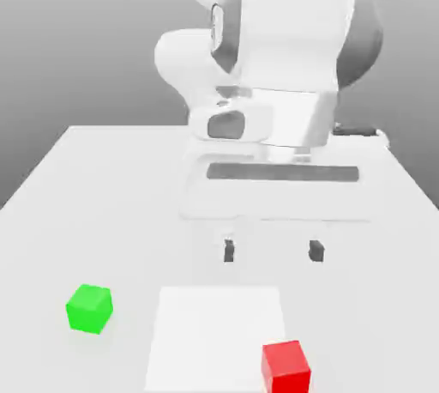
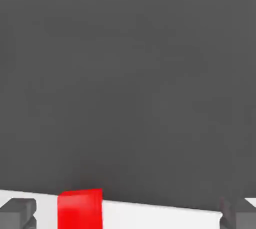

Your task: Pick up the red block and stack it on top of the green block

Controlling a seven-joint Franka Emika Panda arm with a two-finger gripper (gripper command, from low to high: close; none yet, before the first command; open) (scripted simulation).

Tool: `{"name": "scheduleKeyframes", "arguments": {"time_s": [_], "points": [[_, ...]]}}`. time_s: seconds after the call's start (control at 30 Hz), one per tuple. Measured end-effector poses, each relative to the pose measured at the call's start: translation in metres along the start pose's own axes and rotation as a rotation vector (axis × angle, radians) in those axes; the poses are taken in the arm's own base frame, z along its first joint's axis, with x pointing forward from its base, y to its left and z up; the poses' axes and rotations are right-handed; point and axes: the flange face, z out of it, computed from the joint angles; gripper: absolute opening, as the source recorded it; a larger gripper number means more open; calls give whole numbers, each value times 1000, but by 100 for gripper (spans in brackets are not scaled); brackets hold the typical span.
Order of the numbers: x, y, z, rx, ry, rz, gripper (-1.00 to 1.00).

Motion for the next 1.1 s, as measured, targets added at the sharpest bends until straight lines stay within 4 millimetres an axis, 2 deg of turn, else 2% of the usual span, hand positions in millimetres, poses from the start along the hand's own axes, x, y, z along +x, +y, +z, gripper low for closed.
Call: {"name": "scheduleKeyframes", "arguments": {"time_s": [0.17, 0.3, 0.33, 0.5, 0.53, 0.57, 0.7, 0.73, 0.83, 0.93, 0.97, 1.0, 1.03, 1.1], "points": [[-33, 1, 83, -48, -124, -31, 0], [-44, 4, 139, -53, -145, -35, 0], [-47, 5, 151, -54, -145, -36, -100], [-47, 5, 151, -54, -145, -36, -100], [-48, 5, 157, -54, -146, -36, -100], [-47, 5, 153, -54, -146, -36, -100], [-41, 2, 108, -54, -146, -36, -100], [-34, 11, 99, -58, -145, -23, -100], [3, 79, 87, -79, -137, 78, -100], [29, 155, 76, -91, -134, 194, -100], [38, 191, 72, -95, -132, 255, -100], [46, 237, 66, -98, -131, 337, -100], [48, 283, 58, -98, -130, 412, -100], [46, 373, 60, -102, -124, 595, -100]]}}
